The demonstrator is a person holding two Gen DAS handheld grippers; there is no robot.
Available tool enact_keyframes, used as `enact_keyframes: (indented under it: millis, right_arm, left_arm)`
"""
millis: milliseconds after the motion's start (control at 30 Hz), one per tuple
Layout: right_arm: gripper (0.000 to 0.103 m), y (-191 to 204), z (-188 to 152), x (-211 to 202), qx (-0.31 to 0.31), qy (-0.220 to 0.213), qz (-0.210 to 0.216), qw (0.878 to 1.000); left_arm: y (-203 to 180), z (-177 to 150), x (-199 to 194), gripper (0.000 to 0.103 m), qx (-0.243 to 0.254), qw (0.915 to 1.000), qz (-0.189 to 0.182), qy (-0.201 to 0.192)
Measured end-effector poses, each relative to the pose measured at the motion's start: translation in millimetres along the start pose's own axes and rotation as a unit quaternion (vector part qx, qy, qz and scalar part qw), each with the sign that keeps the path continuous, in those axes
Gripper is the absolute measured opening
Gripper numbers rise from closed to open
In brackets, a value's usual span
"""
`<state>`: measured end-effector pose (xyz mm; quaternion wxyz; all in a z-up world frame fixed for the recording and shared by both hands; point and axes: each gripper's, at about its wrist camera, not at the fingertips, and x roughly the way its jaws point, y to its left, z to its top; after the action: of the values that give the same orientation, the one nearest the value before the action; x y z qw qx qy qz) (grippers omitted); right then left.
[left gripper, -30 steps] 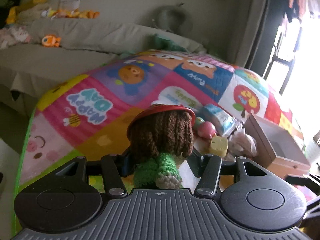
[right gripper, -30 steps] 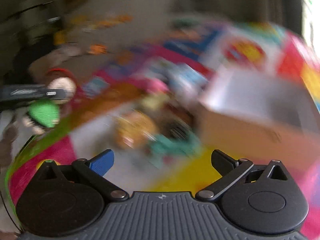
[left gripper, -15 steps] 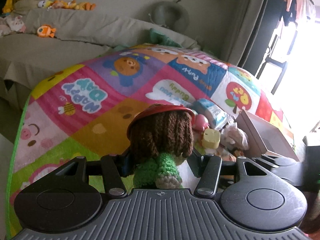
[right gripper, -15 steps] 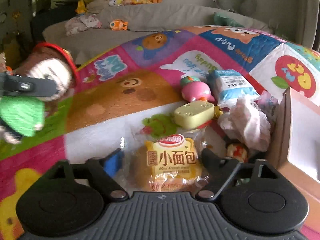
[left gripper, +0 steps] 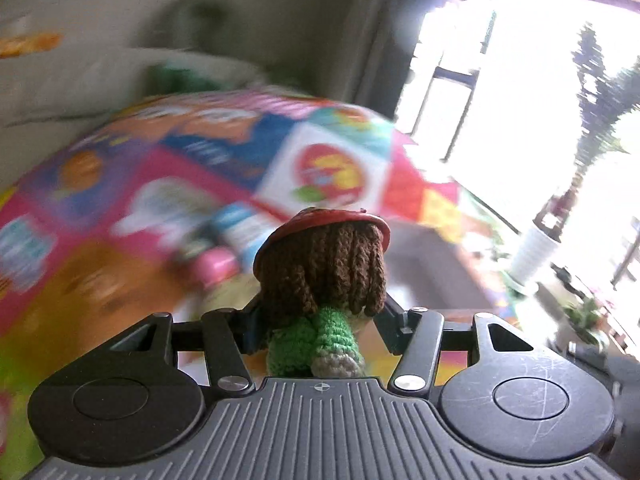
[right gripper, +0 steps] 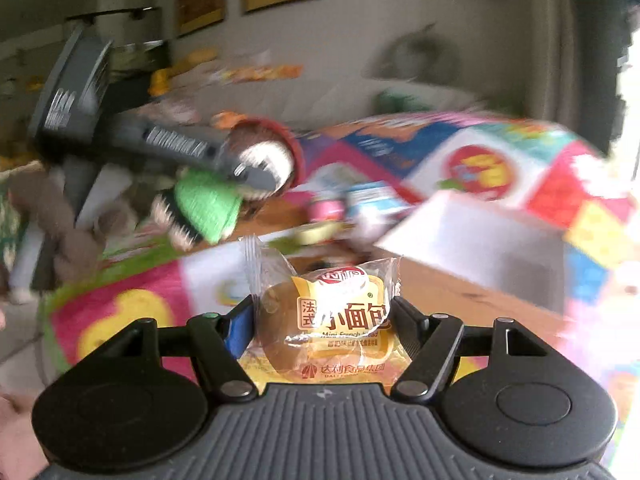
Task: Organize objects
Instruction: 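Carry the crocheted doll into the pink box with the left tool while the right tool grasps the bread bag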
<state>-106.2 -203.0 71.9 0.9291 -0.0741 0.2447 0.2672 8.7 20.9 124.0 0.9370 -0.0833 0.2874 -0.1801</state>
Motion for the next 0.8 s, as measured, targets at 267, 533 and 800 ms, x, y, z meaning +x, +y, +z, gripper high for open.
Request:
enact_keyframes:
  millis: [267, 533, 800]
  right_arm:
    - [0.071, -44, -28, -24, 0.048, -0.020, -0.052, 0.997]
    - [0.071, -55, -44, -22, 0.039, -0.025, -0.085, 0.995]
    - [0.071, -57, -14, -3, 0.009, -0.038, -0.095, 0.995]
  left_arm:
    - [-62, 36, 152, 0.061, -0.048, 0.9978, -0.008, 0.046]
    - [-71, 9, 168, 0.062, 0.018, 0.9963, 0.033, 0.077]
    - [-63, 19, 134, 0.062, 0.064, 0.9962, -0.005, 0.059]
